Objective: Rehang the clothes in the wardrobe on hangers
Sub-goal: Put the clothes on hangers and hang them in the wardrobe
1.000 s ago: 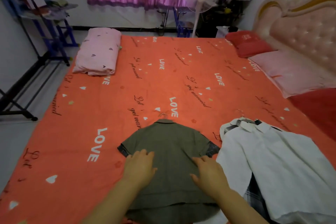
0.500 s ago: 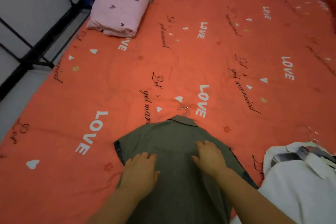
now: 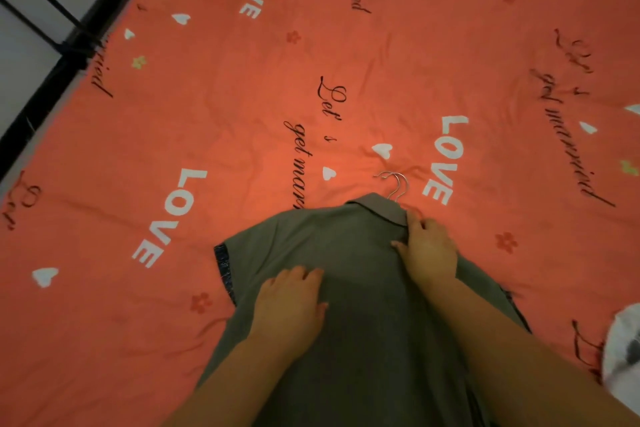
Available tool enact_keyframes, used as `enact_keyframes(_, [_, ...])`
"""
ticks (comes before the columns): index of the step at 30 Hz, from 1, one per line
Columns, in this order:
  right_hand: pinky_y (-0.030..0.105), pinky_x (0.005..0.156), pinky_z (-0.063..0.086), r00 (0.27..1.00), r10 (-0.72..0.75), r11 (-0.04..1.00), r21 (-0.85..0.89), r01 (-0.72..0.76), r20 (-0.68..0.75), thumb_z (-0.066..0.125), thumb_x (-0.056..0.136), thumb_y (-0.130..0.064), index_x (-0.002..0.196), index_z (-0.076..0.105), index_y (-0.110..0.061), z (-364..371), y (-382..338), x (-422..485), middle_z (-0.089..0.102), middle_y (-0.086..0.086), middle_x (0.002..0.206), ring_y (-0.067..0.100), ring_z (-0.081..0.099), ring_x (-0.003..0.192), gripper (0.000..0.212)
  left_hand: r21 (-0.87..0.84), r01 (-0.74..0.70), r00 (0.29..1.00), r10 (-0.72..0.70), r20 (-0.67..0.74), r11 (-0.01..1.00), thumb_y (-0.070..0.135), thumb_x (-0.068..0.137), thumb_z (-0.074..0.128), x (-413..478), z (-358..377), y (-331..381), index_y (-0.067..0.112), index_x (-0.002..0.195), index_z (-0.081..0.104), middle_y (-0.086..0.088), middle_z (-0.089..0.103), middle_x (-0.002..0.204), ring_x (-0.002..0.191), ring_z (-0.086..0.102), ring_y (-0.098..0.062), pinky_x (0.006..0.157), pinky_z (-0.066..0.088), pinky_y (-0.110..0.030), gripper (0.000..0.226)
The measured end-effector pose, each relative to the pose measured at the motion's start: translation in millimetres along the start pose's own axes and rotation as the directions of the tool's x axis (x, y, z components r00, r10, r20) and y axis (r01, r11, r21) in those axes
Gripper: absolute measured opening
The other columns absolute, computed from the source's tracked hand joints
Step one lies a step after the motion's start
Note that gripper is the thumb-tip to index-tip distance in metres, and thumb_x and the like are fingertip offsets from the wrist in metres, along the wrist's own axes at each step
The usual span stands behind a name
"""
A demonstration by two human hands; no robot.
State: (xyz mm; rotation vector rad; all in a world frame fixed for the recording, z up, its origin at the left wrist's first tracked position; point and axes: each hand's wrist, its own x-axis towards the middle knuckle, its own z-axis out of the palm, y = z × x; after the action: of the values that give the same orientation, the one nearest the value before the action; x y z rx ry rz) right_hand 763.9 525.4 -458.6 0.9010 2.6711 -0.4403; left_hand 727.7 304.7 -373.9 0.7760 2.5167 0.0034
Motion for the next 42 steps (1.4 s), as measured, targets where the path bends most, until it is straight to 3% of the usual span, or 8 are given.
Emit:
enact_keyframes(9, [0.035, 0.064, 0.044, 0.982, -0.113, 0.981, 0.142, 0.135, -0.151, 0.054, 0.092, -0.026, 0.138, 0.044, -0.023, -38, -10, -30, 0.051, 0.012, 0.107, 0.029, 0.054, 0.089, 0.048, -0.021, 0.018, 0.997, -0.02, -0.075, 1.0, 0.043, 0.092, 0.043, -17, -14, -7, 0.03, 0.138, 0.033, 0.006, 0.043, 0.132, 0.122, 0.041, -0.017, 0.096, 0.032, -0.031, 0.049])
enact_keyframes(16, [0.038, 0.045, 0.048, 0.883, -0.393, 0.889, 0.139, 0.436, -0.255, 0.074, 0.074, 0.0, 0.124, 0.061, -0.009, -118, -65, -105, 0.061, 0.019, 0.09, 0.034, 0.06, 0.064, 0.052, -0.134, -0.005, 0.936, -0.043, -0.351, 0.991, 0.041, 0.091, 0.046, -65, -76, -29, 0.027, 0.145, 0.025, 0.006, 0.038, 0.137, 0.123, 0.038, -0.013, 0.097, 0.033, -0.027, 0.059])
enact_keyframes(21, [0.041, 0.06, 0.05, 0.793, -0.551, 0.803, 0.094, 0.589, -0.258, 0.065, 0.085, -0.011, 0.134, 0.052, -0.019, -175, -125, -179, 0.057, 0.01, 0.1, 0.029, 0.058, 0.08, 0.051, -0.169, -0.023, 0.872, -0.063, -0.486, 0.985, 0.046, 0.088, 0.052, -126, -123, -58, 0.031, 0.148, 0.008, 0.003, 0.029, 0.145, 0.13, 0.031, -0.017, 0.105, 0.024, -0.03, 0.076])
enact_keyframes(24, [0.04, 0.06, 0.049, 0.674, -0.685, 0.69, 0.053, 0.722, -0.275, 0.068, 0.083, -0.011, 0.132, 0.054, -0.019, -208, -169, -233, 0.057, 0.01, 0.098, 0.026, 0.057, 0.081, 0.052, -0.065, -0.018, 0.854, -0.019, -0.52, 0.998, 0.053, 0.084, 0.054, -181, -144, -89, 0.043, 0.14, -0.021, 0.003, 0.023, 0.146, 0.136, 0.019, -0.016, 0.113, 0.004, -0.039, 0.094])
enact_keyframes(27, [0.03, 0.067, 0.043, 0.565, -0.773, 0.59, 0.002, 0.808, -0.289, 0.065, 0.086, -0.018, 0.135, 0.05, -0.024, -239, -220, -291, 0.053, 0.003, 0.098, 0.019, 0.053, 0.086, 0.052, -0.067, -0.024, 0.847, -0.015, -0.531, 0.997, 0.051, 0.082, 0.057, -251, -161, -129, 0.052, 0.119, -0.04, 0.006, 0.038, 0.131, 0.126, 0.034, -0.015, 0.114, 0.001, -0.045, 0.104])
enact_keyframes(32, [0.018, 0.072, 0.031, 0.409, -0.878, 0.434, -0.054, 0.899, -0.25, 0.067, 0.084, -0.021, 0.135, 0.048, -0.03, -265, -306, -392, 0.042, -0.009, 0.095, 0.014, 0.05, 0.091, 0.055, -0.269, -0.08, 0.786, -0.105, -0.609, 0.96, 0.038, 0.083, 0.063, -385, -171, -195, 0.065, 0.116, -0.032, 0.0, 0.047, 0.119, 0.109, 0.049, -0.021, 0.091, 0.039, -0.033, 0.104])
enact_keyframes(37, [0.016, 0.079, 0.033, 0.215, -0.952, 0.243, -0.112, 0.964, -0.216, 0.064, 0.086, -0.025, 0.139, 0.04, -0.036, -265, -393, -498, 0.047, -0.007, 0.107, 0.009, 0.046, 0.096, 0.059, -0.303, -0.048, 0.673, -0.193, -0.714, 0.952, 0.044, 0.085, 0.06, -534, -168, -259, 0.071, 0.116, -0.03, 0.001, 0.044, 0.118, 0.103, 0.05, -0.017, 0.09, 0.043, -0.031, 0.099])
enact_keyframes(42, [0.019, 0.079, 0.034, -0.034, -0.983, -0.003, -0.171, 0.985, -0.182, 0.06, 0.085, -0.044, 0.133, -0.006, -0.062, -236, -478, -605, 0.041, -0.013, 0.112, 0.006, 0.043, 0.096, 0.083, -0.325, 0.094, 0.511, -0.326, -0.795, 0.941, 0.048, 0.083, 0.06, -683, -150, -326, 0.071, 0.121, -0.024, 0.01, 0.039, 0.099, 0.088, 0.045, -0.008, 0.078, 0.043, -0.026, 0.095])
